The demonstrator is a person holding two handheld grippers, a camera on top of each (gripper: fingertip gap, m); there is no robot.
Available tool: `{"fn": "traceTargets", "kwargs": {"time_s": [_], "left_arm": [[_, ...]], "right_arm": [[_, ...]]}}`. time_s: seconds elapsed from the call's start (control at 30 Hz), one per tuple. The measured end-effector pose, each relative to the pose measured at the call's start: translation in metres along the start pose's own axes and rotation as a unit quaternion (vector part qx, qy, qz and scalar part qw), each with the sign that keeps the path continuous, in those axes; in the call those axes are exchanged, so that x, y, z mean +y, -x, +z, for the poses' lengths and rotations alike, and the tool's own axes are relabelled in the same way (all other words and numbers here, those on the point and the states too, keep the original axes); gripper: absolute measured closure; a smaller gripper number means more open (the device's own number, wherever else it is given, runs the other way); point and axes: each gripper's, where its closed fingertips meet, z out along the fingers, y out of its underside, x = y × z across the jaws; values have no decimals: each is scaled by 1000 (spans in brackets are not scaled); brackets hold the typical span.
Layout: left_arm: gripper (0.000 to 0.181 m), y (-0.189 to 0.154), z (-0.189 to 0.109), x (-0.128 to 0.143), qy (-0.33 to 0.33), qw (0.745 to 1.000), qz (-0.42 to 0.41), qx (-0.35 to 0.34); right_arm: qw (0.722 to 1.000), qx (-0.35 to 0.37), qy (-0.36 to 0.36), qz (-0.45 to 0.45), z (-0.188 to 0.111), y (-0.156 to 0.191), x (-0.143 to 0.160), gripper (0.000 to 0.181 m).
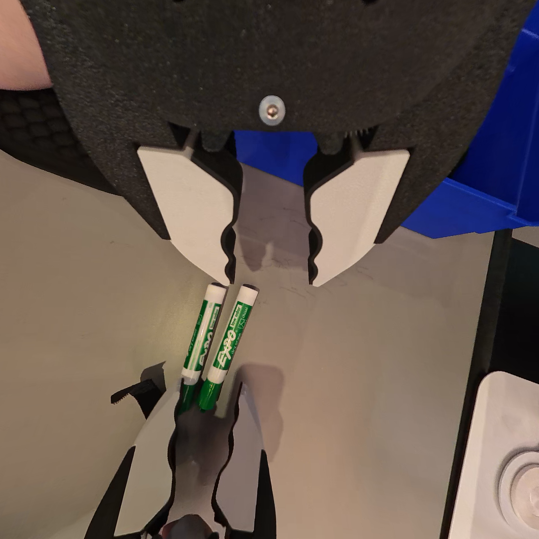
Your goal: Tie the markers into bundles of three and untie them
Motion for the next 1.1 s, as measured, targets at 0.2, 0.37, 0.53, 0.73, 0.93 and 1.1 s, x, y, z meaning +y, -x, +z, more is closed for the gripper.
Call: {"fn": "traceTargets", "kwargs": {"time_s": [0.2, 0.37, 0.53, 0.73, 0.93, 1.1], "left_arm": [[134, -1, 2, 1, 5, 1000, 2, 2], [134, -1, 0, 0, 2, 1000, 2, 2], [131, -12, 9, 4, 25, 999, 22, 22], [124, -40, 39, 0, 62, 993, 71, 66], [121, -42, 71, 1, 80, 991, 88, 57], [122, -41, 87, 9, 89, 991, 83, 60]], "right_arm": [[1000, 2, -1, -10, 8, 3, -7, 129], [1000, 6, 4, -7, 17, 5, -11, 128], [1000, 11, 7, 4, 23, 4, -4, 137], [1000, 8, -15, 19, 23, 2, -4, 140], [999, 16, -41, 9, 20, -1, -7, 141], [998, 12, -58, 16, 18, -3, -8, 142]]}}
